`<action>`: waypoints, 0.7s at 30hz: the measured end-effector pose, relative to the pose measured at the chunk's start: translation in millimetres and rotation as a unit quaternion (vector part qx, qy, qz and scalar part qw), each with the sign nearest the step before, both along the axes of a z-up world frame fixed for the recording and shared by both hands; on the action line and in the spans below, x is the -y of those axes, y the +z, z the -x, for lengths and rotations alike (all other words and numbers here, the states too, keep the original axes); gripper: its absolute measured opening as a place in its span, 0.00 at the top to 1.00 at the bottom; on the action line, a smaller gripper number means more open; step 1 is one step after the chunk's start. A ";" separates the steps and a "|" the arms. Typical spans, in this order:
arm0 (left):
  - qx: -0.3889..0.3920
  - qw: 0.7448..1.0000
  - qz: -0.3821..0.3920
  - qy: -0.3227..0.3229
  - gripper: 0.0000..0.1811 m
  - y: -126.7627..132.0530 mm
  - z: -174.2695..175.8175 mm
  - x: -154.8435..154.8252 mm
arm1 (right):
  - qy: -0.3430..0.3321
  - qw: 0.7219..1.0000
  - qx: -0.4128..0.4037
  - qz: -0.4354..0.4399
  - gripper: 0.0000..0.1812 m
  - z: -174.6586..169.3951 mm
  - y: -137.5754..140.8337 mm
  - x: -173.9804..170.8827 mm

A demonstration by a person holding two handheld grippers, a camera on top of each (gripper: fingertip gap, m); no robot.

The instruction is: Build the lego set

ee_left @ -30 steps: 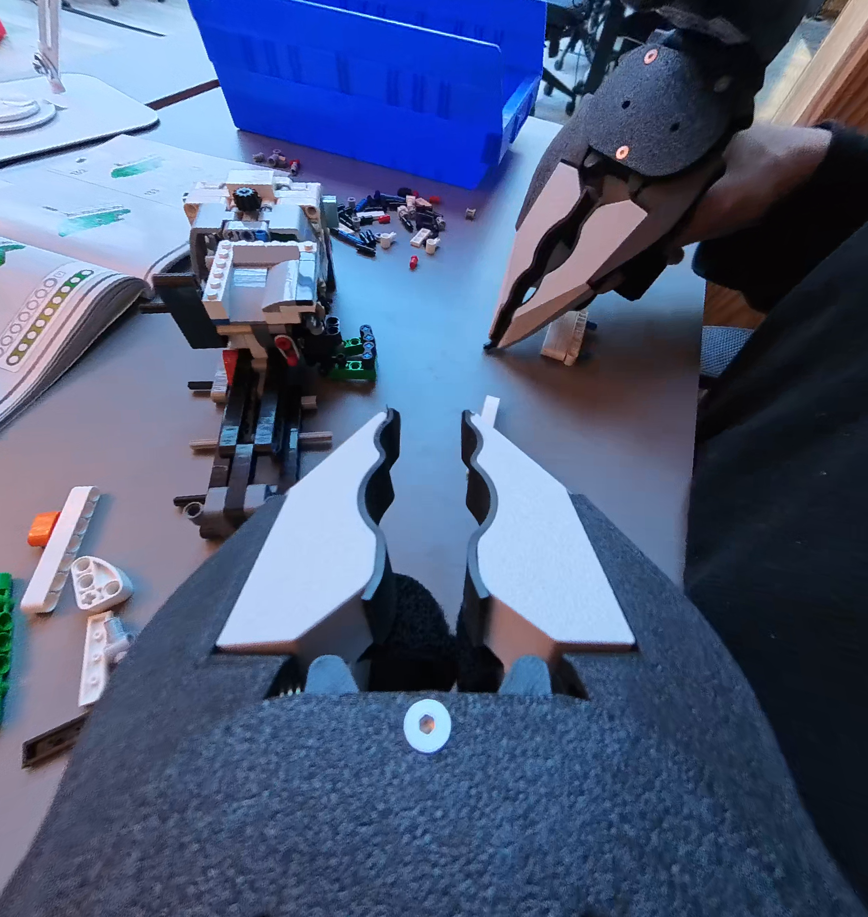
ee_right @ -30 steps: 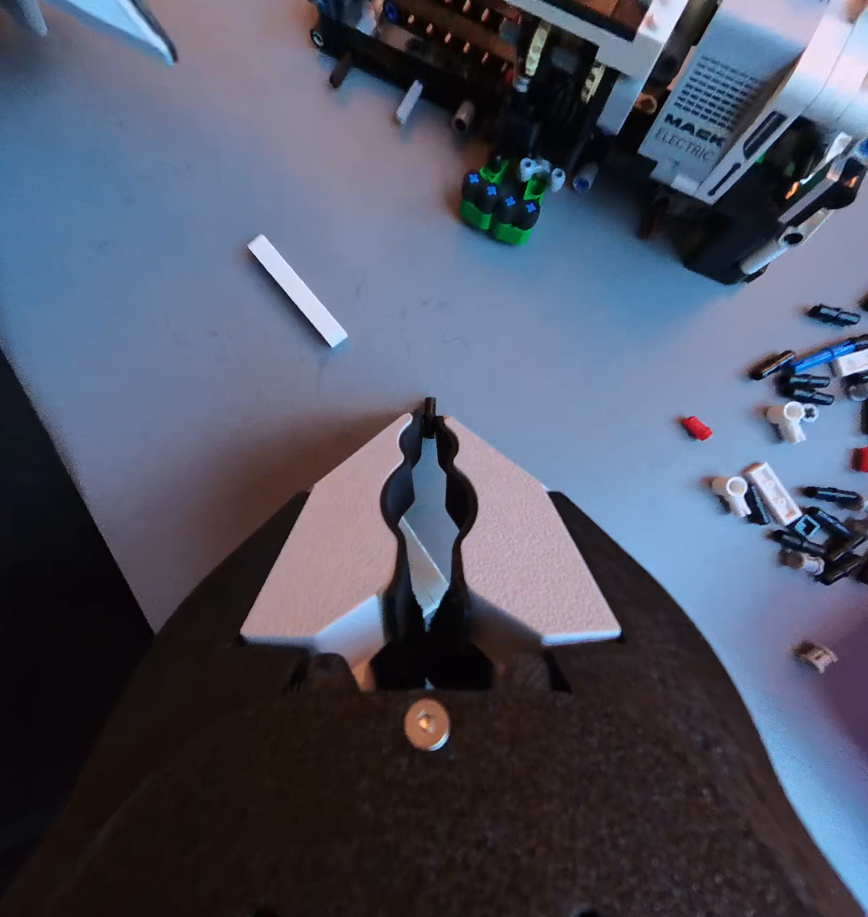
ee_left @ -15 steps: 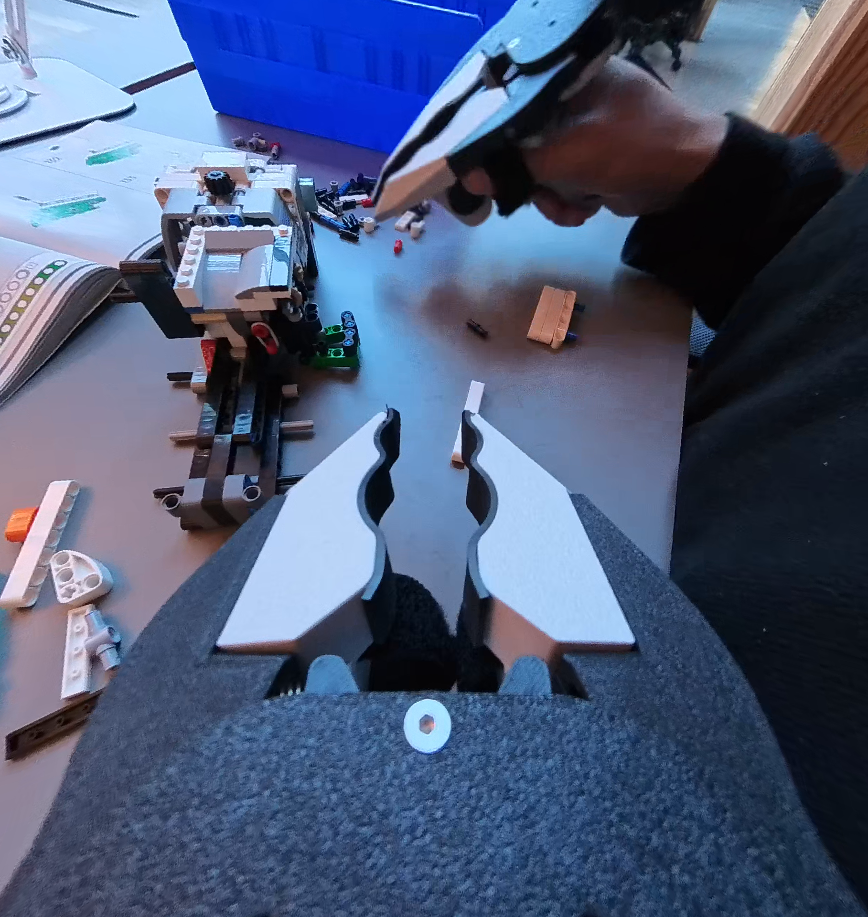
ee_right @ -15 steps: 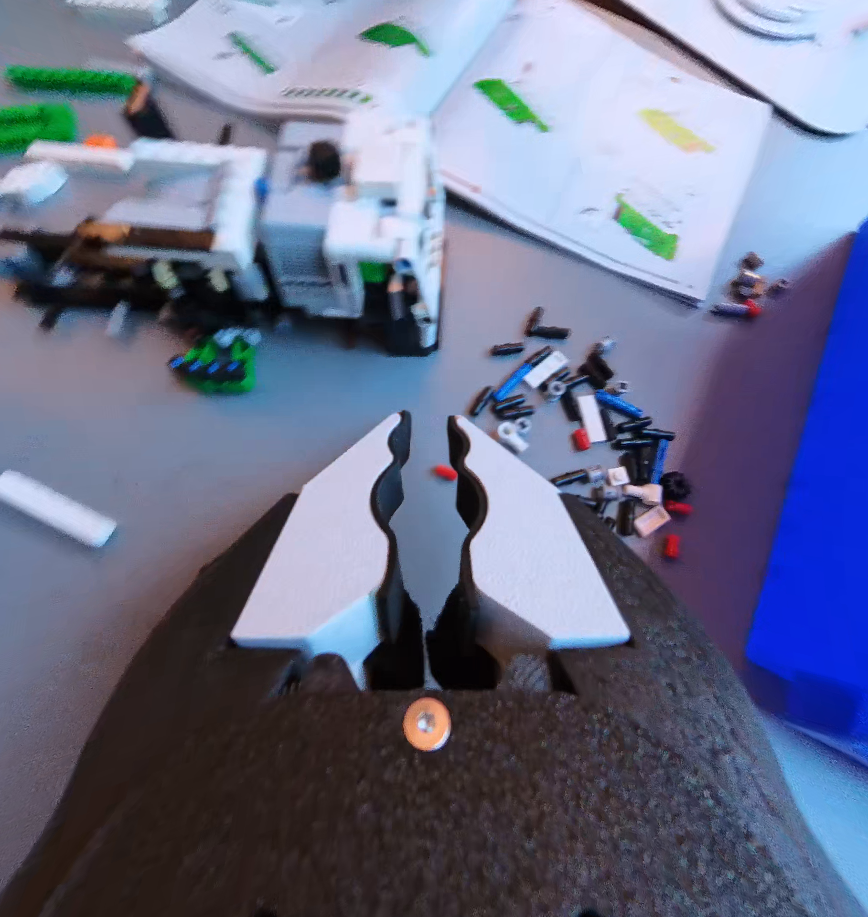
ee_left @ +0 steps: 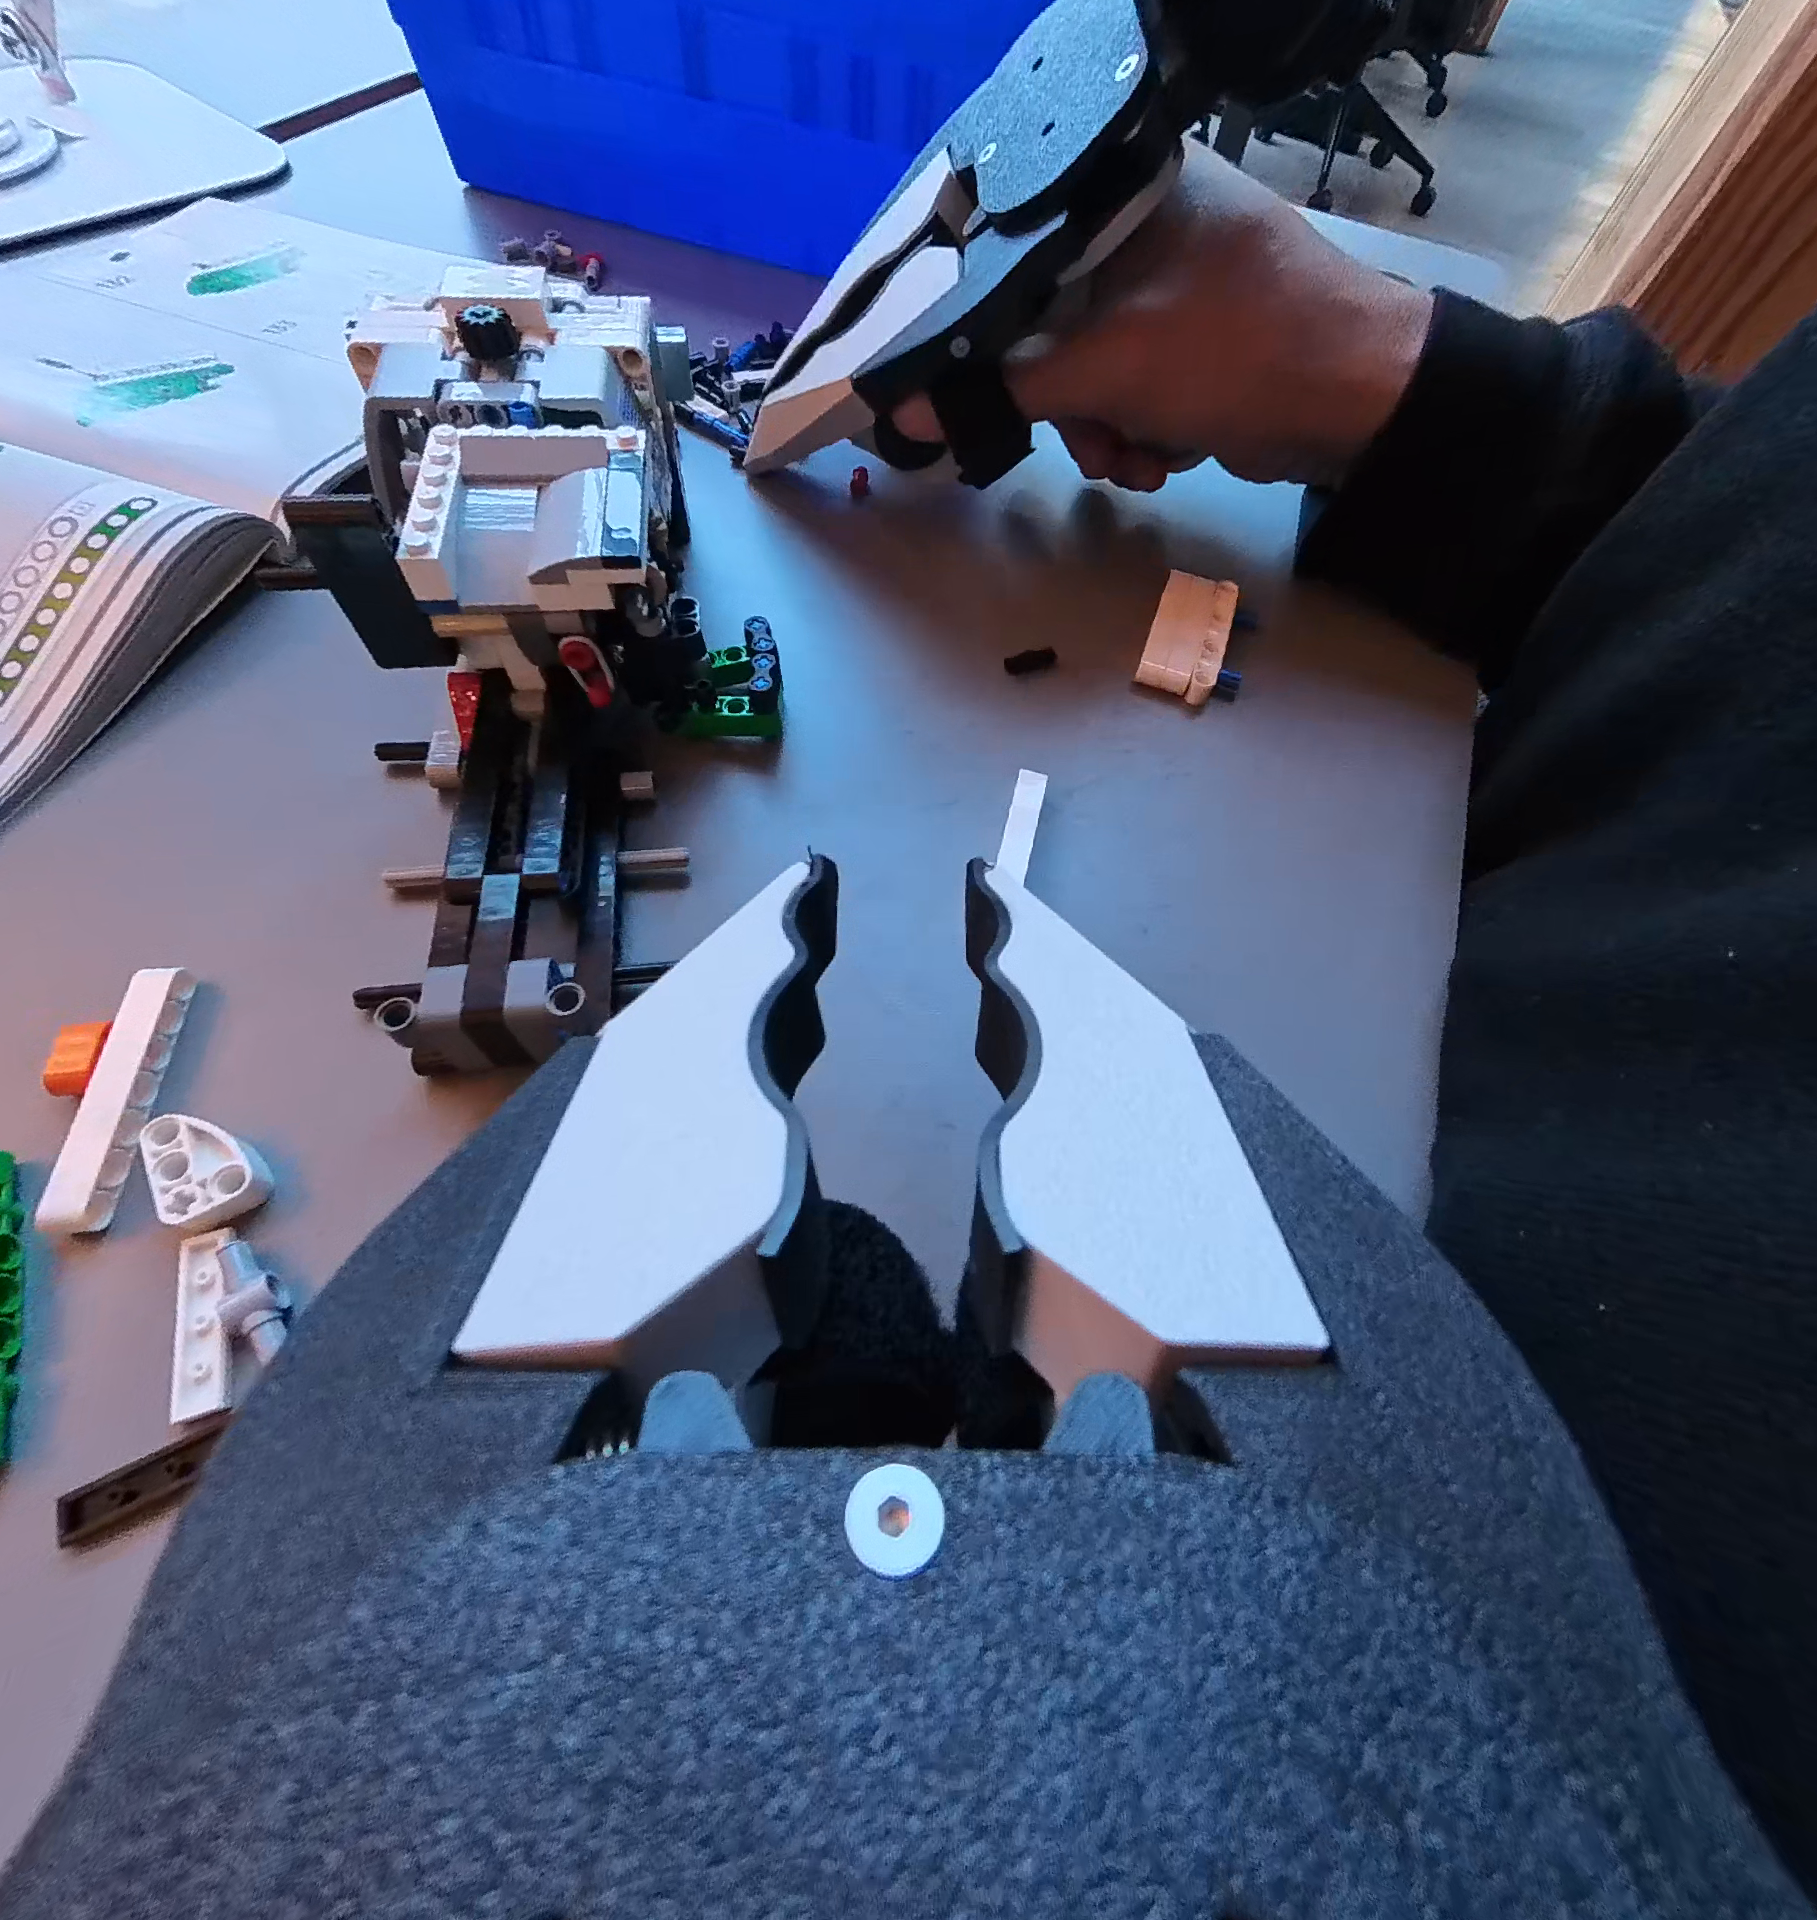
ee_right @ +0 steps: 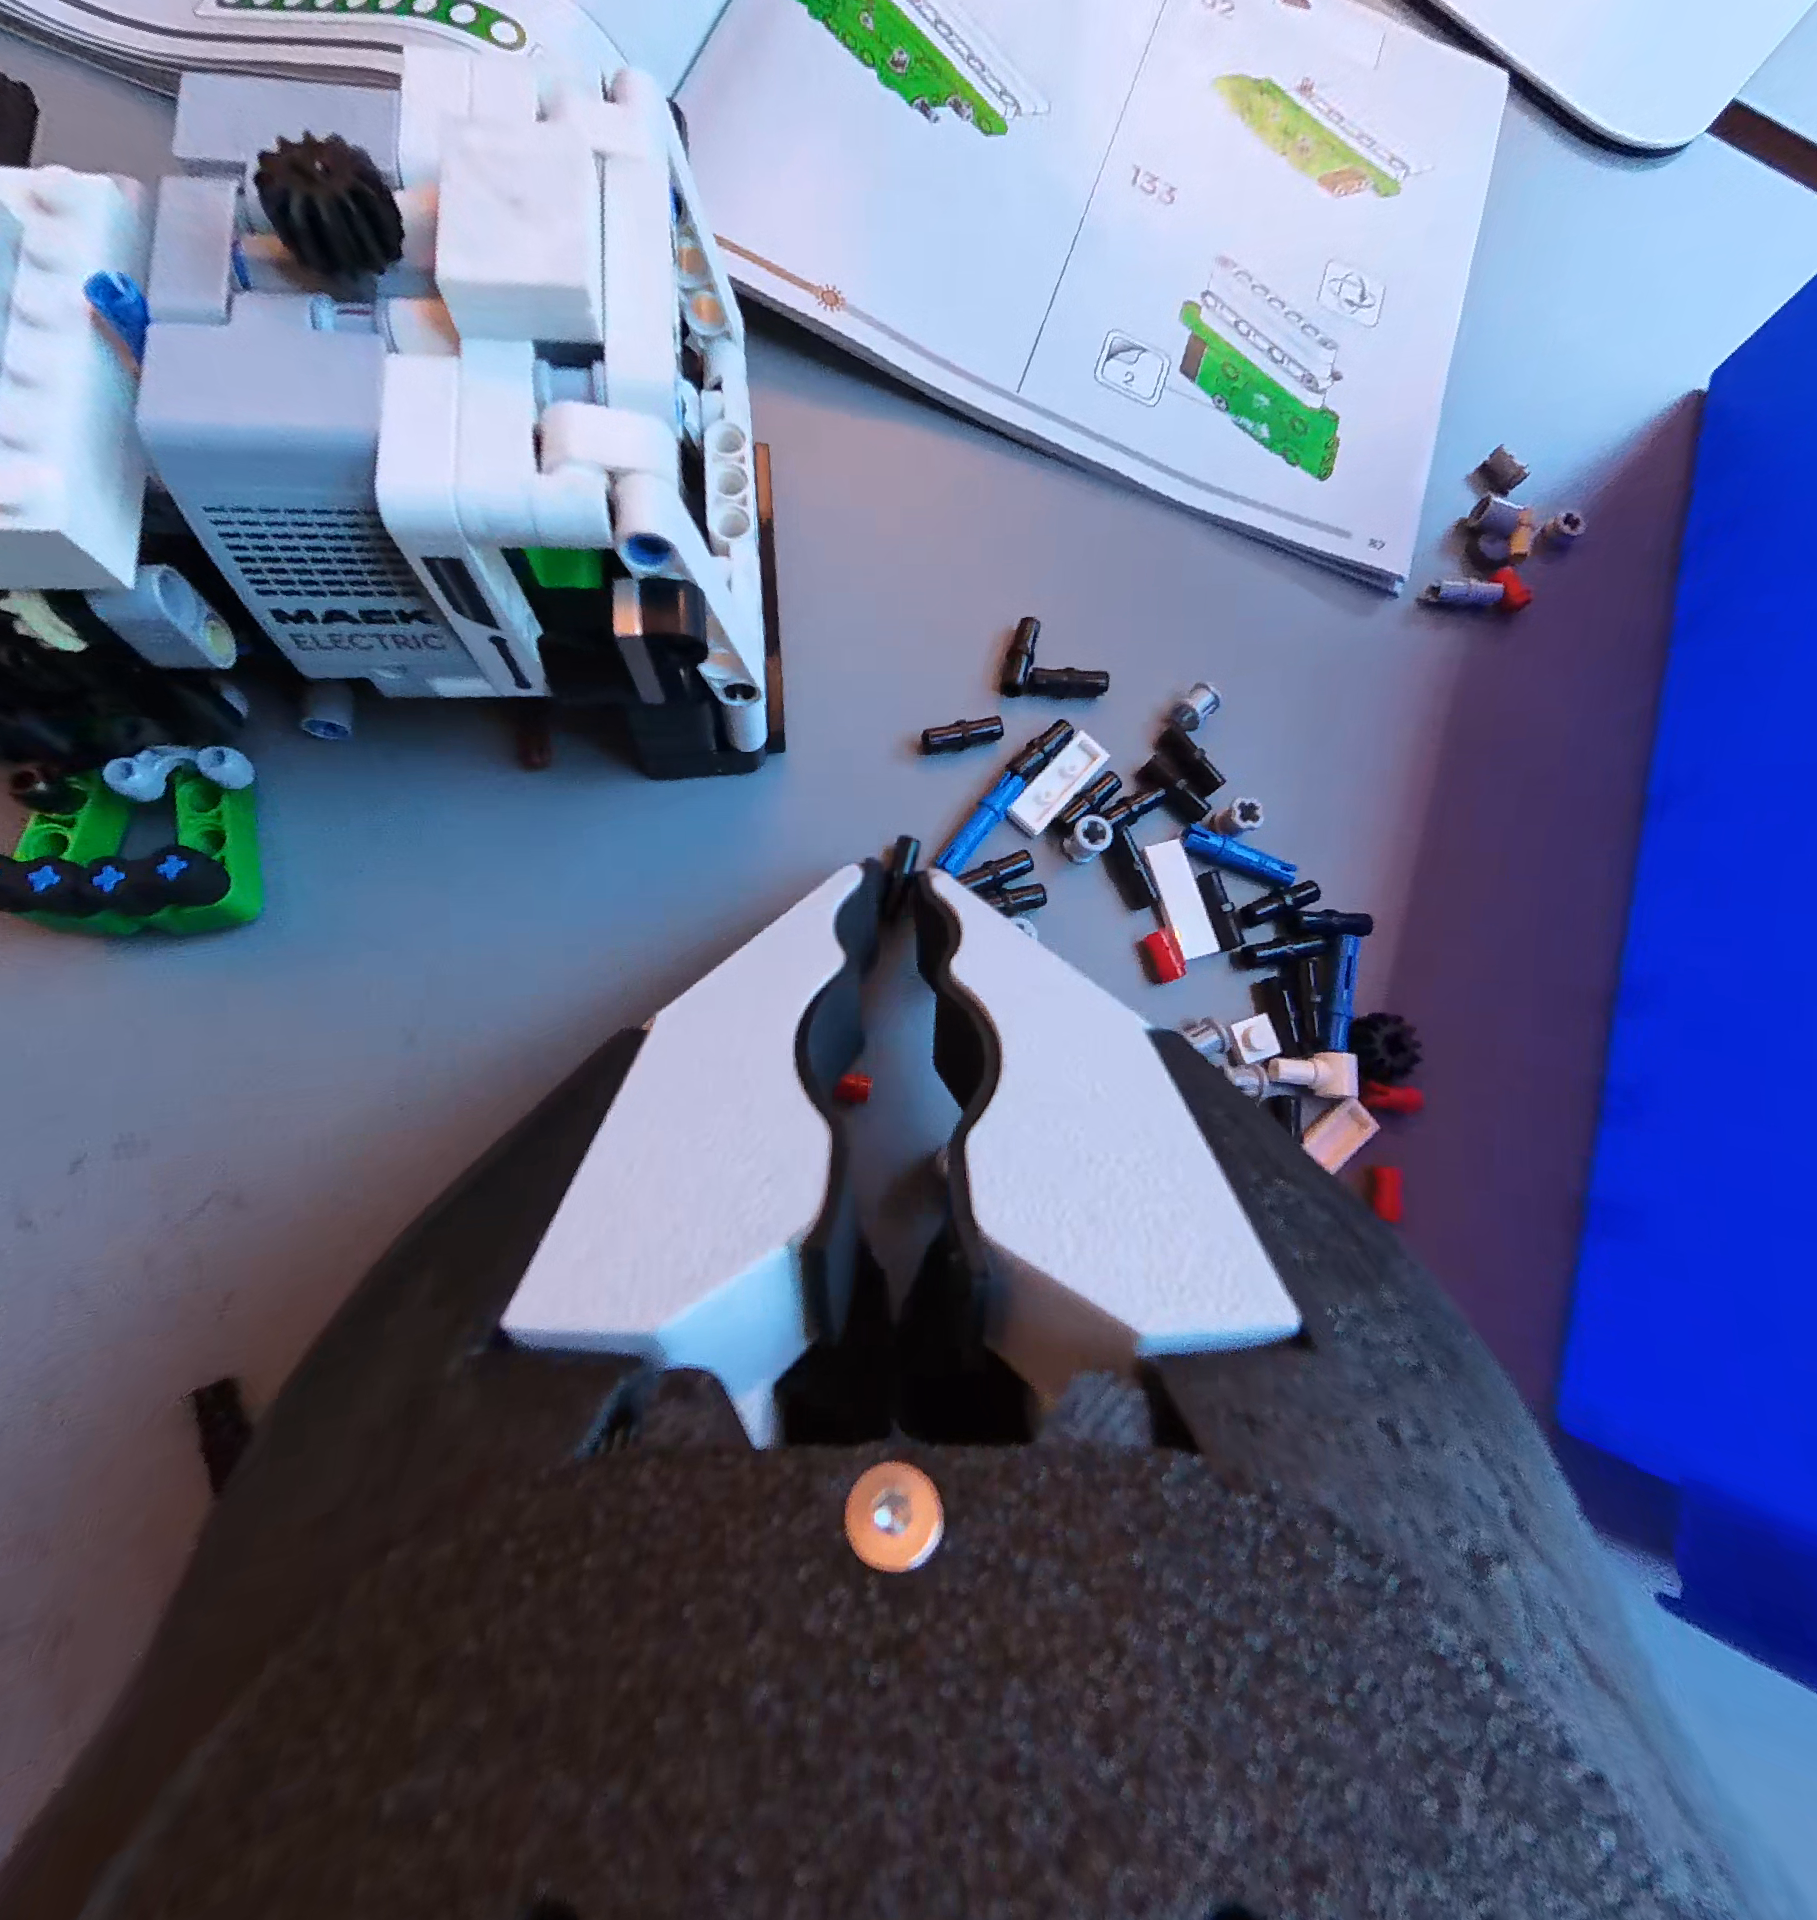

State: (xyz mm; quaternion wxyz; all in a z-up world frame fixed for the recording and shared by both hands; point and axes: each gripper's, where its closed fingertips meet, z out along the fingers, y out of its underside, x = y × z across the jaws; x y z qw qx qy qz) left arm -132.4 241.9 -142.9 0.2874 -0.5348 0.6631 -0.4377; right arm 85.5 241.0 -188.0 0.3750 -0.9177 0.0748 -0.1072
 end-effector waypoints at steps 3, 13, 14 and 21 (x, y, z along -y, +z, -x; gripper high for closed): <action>-0.002 1.000 -0.002 -0.001 0.87 -0.3 0.1 -0.1 | 0.012 1.000 0.000 0.000 0.98 2.5 4.4 2.7; -0.008 1.000 -0.011 0.002 0.87 -3.2 -3.1 -2.7 | 0.250 0.963 -0.090 -0.047 0.98 87.2 30.5 59.0; -0.007 1.000 -0.013 0.001 0.87 -3.2 -3.8 -2.4 | 0.240 0.965 -0.097 -0.039 0.98 84.8 25.1 64.7; -0.008 1.000 -0.021 -0.009 0.87 -2.5 -8.6 1.1 | 0.226 0.966 -0.124 0.002 0.98 88.9 2.1 81.9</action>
